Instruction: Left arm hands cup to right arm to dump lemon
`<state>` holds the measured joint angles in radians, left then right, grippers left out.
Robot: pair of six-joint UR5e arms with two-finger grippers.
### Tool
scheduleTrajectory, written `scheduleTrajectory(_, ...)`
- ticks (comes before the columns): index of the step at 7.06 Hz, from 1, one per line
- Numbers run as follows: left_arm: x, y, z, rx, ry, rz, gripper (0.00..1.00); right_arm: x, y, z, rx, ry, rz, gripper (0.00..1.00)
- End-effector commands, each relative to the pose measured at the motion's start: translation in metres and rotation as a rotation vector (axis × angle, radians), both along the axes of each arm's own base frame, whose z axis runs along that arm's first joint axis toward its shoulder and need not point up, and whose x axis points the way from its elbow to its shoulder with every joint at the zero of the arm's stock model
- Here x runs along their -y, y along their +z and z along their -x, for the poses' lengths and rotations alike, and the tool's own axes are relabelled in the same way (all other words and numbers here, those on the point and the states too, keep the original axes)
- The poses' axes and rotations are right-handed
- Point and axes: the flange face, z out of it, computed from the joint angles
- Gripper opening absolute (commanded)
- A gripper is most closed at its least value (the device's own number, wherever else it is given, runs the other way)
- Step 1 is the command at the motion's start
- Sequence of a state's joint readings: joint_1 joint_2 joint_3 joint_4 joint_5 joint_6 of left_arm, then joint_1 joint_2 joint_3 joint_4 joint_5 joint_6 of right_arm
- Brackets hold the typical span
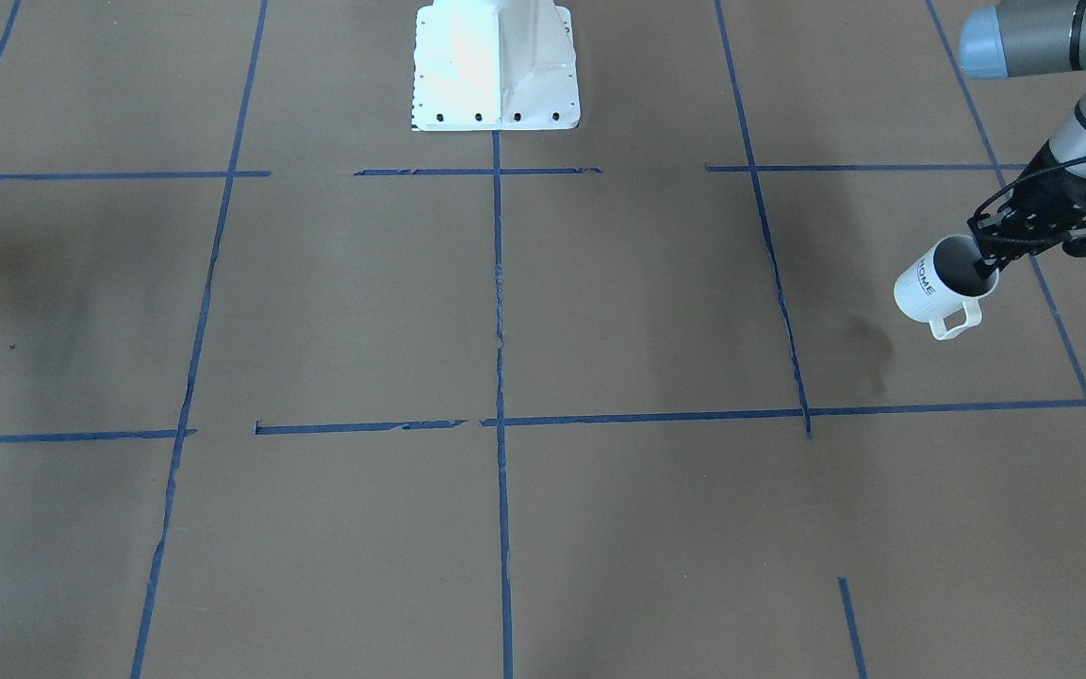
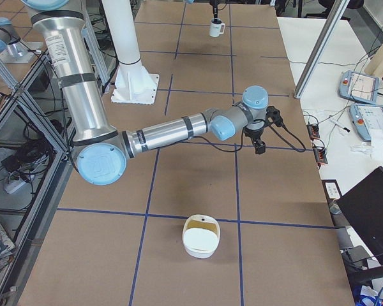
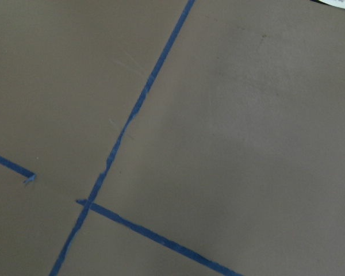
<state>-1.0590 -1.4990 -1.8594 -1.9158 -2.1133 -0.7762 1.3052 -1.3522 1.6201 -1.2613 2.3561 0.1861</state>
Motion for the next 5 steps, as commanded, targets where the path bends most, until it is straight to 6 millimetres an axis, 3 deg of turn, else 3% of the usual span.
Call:
scheduleTrajectory(1, 0.006, 0.038, -0.011, -0.014, 0.012, -0.022, 0.00, -0.037, 0.027, -0.034, 0.012, 0.006, 0.029, 1.00)
scheduleTrajectory(3, 0.006, 0.046, -0.012, -0.012, 0.023, -0.027, 0.00, -0.054, 0.048, -0.041, -0.002, 0.023, 0.075, 1.00)
scheduleTrajectory(4, 0.006, 0.046, -0.012, -0.012, 0.022, -0.026, 0.15, -0.053, 0.051, -0.041, -0.008, 0.029, 0.097, 1.00)
scheduleTrajectory(5, 0.005, 0.048, -0.011, -0.010, 0.025, -0.020, 0.57, -0.053, 0.053, -0.041, -0.018, 0.021, 0.109, 1.00)
